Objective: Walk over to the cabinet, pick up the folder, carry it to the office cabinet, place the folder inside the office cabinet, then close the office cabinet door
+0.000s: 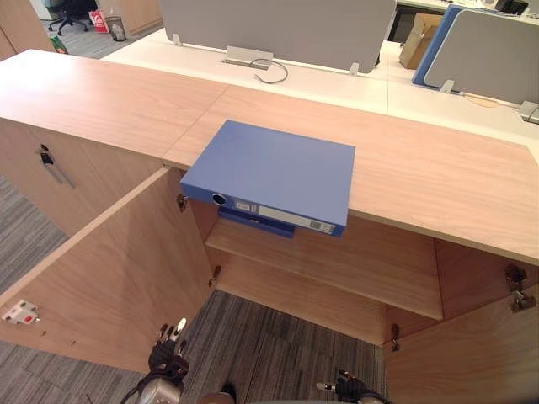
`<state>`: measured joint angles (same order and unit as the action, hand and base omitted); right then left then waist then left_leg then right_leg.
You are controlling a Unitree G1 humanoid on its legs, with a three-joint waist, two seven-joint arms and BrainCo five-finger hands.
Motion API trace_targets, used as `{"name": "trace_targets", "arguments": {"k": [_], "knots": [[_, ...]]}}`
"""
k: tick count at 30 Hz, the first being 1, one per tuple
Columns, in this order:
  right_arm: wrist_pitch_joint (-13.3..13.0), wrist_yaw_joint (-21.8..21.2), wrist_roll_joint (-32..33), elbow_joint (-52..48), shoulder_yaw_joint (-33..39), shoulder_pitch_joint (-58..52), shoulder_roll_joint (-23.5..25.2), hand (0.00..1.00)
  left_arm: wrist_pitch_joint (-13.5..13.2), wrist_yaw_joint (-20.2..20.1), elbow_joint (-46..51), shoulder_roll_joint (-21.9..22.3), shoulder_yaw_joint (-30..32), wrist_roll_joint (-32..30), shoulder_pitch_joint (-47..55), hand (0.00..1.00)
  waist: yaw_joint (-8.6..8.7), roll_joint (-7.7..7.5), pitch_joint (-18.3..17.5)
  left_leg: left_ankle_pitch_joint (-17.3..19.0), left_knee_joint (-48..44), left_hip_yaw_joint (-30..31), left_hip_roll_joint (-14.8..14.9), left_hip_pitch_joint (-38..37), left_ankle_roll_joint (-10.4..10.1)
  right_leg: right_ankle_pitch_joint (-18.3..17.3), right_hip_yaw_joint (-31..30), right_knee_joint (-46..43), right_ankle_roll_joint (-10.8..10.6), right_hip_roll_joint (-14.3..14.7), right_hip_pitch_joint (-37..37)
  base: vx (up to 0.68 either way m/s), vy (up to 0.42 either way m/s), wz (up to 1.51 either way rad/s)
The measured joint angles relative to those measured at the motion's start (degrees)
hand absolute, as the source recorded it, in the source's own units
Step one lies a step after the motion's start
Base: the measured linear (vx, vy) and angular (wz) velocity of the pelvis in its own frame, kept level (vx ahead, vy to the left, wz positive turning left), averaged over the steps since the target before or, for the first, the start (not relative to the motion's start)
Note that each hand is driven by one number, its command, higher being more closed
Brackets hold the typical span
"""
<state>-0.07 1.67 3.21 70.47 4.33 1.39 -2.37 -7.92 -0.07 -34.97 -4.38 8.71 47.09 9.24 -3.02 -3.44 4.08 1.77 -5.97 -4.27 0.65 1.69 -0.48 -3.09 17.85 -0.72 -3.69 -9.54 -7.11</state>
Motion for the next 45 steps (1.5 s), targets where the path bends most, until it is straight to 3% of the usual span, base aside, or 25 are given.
{"name": "trace_targets", "arguments": {"k": [4, 9, 11, 13, 15, 22, 26, 31, 36, 45], "knots": [[0.15, 0.00, -1.09, 0.02, -2.09, -0.05, -0.44, 0.00, -1.40, 0.63, 10.82, 1.26, -3.14, 5.09, 1.60, 0.00, 0.00, 0.29, -0.26, -1.65, 3.07, 0.08, 0.23, -1.33, -0.12, 0.17, 0.19, 0.32, 0.16, 0.35, -0.03, 0.00, -0.013, 0.00], [0.92, -0.15, -2.40, 0.05, -2.21, -0.04, -0.93, 0.00, -1.42, 1.11, 25.79, 1.43, -3.55, 0.65, 5.10, 0.00, -0.31, 1.04, -0.80, -3.48, 6.76, -1.42, 0.30, -3.34, -0.27, 1.51, -0.88, 1.41, 0.14, 0.52, 0.07, -0.05, 0.023, -0.15], [1.03, -0.28, -2.40, 0.03, -2.19, -0.04, -1.14, 0.00, -1.34, 2.69, 28.95, 2.13, -2.04, -5.70, 5.39, 0.00, -0.24, 1.43, -1.02, -4.52, 8.59, -1.68, -0.06, -3.97, -0.15, 2.07, -0.93, 2.16, -0.04, 0.33, 0.06, -0.07, 0.039, -0.07], [1.28, -0.29, -2.41, 0.02, -2.16, -0.06, -1.21, 0.00, -0.86, 6.23, 32.62, 4.15, -0.04, -19.04, 5.88, 0.00, -0.51, 1.54, -1.04, -5.83, 10.63, -1.60, -0.46, -4.74, 0.06, 2.42, -0.89, 2.47, -0.55, 0.07, 0.02, -0.09, 0.044, 0.04], [1.39, -0.26, -2.41, 0.01, -2.15, -0.09, -0.96, 0.00, -0.22, 9.07, 34.92, 5.66, 1.52, -27.27, 6.68, 0.00, -0.77, 1.43, -1.13, -6.09, 10.92, -1.55, -0.63, -4.95, 0.19, 2.53, -0.85, 2.47, -0.59, -0.06, -0.08, -0.07, 0.033, 0.02], [1.43, 1.91, -2.41, 0.15, -2.37, -0.59, -0.52, 0.00, 0.74, 21.52, 50.31, 7.24, 2.87, -48.57, 7.19, 0.00, -1.26, 1.21, -1.29, -6.36, 10.91, -1.61, -0.27, -5.02, 0.12, 2.97, -1.17, 2.61, -1.22, -0.06, -0.21, -0.05, 0.002, 0.00], [1.32, 3.11, -4.59, 0.59, -4.42, -0.50, -0.49, 0.00, 1.68, 29.48, 55.85, 5.23, -0.57, -64.72, 2.44, 0.00, -1.25, 1.12, -1.86, -6.16, 10.92, -2.42, -0.04, -4.92, -0.28, 3.21, -2.22, 2.69, -1.60, 0.10, 0.29, -0.04, 0.005, -0.09], [1.28, 3.52, -6.65, 1.29, -4.39, -0.50, -0.27, 0.00, 3.05, 31.82, 57.12, -0.41, -6.68, -81.51, -4.81, 0.00, -0.99, 1.12, -3.75, -6.08, 10.89, -4.21, 0.17, -4.86, -0.36, 3.64, -3.99, 3.24, -1.92, 0.27, 1.16, -0.01, 0.007, -0.19], [0.86, 3.51, -8.45, 1.40, -4.33, 0.19, 0.16, 0.00, 4.34, 32.36, 56.76, -2.56, -7.99, -92.15, -10.45, 0.00, -0.09, 0.90, -4.34, -5.90, 10.55, -4.93, 0.29, -4.85, -0.40, 3.79, -4.85, 3.41, -1.85, 0.60, 1.43, -0.01, 0.006, -0.11], [0.62, 3.41, -9.03, 1.14, -6.24, 1.11, 0.34, 0.00, 4.59, 31.50, 46.15, -6.93, -11.27, -96.19, -11.86, 0.00, -0.17, 0.93, -4.44, -6.23, 10.56, -4.33, 0.38, -4.85, -0.22, 4.02, -4.22, 3.65, -1.48, 0.95, 1.29, -0.03, 0.004, 0.02]]}}
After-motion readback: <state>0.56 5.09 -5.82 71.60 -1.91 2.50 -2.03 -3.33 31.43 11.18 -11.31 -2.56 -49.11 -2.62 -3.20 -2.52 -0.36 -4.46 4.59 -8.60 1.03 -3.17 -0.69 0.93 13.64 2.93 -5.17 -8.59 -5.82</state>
